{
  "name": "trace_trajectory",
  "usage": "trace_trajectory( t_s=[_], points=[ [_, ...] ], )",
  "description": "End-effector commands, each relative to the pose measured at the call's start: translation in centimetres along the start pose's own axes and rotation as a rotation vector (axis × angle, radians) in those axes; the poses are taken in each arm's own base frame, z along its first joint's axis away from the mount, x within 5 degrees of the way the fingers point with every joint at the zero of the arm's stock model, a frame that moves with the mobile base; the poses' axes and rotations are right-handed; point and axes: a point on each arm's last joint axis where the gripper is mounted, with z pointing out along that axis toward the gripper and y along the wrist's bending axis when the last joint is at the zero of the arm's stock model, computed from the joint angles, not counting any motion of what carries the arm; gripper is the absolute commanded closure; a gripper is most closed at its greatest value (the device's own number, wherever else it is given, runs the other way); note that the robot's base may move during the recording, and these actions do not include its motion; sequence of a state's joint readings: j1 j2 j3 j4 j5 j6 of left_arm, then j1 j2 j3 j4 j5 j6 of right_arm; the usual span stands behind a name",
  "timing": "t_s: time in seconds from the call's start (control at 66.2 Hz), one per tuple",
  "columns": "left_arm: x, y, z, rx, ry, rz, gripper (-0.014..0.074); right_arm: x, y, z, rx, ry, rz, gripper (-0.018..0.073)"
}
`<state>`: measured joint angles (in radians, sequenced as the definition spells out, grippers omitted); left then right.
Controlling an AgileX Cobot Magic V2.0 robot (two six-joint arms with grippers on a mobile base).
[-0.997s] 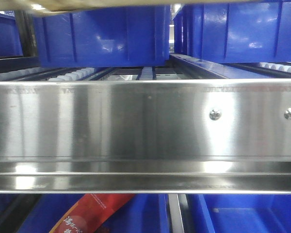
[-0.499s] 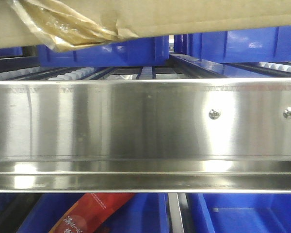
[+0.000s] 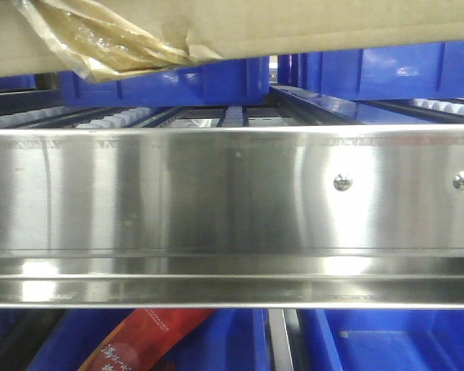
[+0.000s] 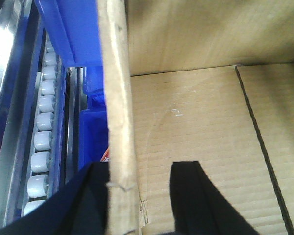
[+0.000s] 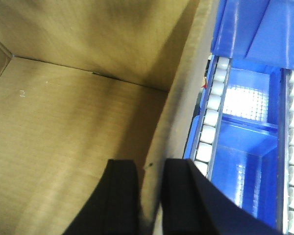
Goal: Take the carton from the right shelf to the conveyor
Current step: 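Lift the carton with both grippers and pull it off the shelf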
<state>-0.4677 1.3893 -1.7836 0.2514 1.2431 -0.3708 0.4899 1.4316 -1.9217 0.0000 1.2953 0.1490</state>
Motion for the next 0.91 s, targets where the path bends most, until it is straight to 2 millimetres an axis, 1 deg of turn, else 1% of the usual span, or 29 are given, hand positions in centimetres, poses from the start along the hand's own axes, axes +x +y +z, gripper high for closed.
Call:
trace_trajectory(
  t_s=[0.0,0.302,0.892],
  points=[
    [0.03,-0.50,-0.92,0.055,-0.027,0.021,0.0610,-0.69,-0.06,-0.78,-0.009,-0.097,-0.008,0.0627],
    [0.03,-0.50,-0.92,0.055,-0.027,0.021,0.0610,-1.58,0.07,-0.91,-0.023,-0.196,-0.008,0.0627],
    [0.03,-0.50,-0.92,0.055,-0.027,0.021,0.0610,-1.59,0.07,-0.91,-0.023,-0.198,-0.008,0.0627]
  ],
)
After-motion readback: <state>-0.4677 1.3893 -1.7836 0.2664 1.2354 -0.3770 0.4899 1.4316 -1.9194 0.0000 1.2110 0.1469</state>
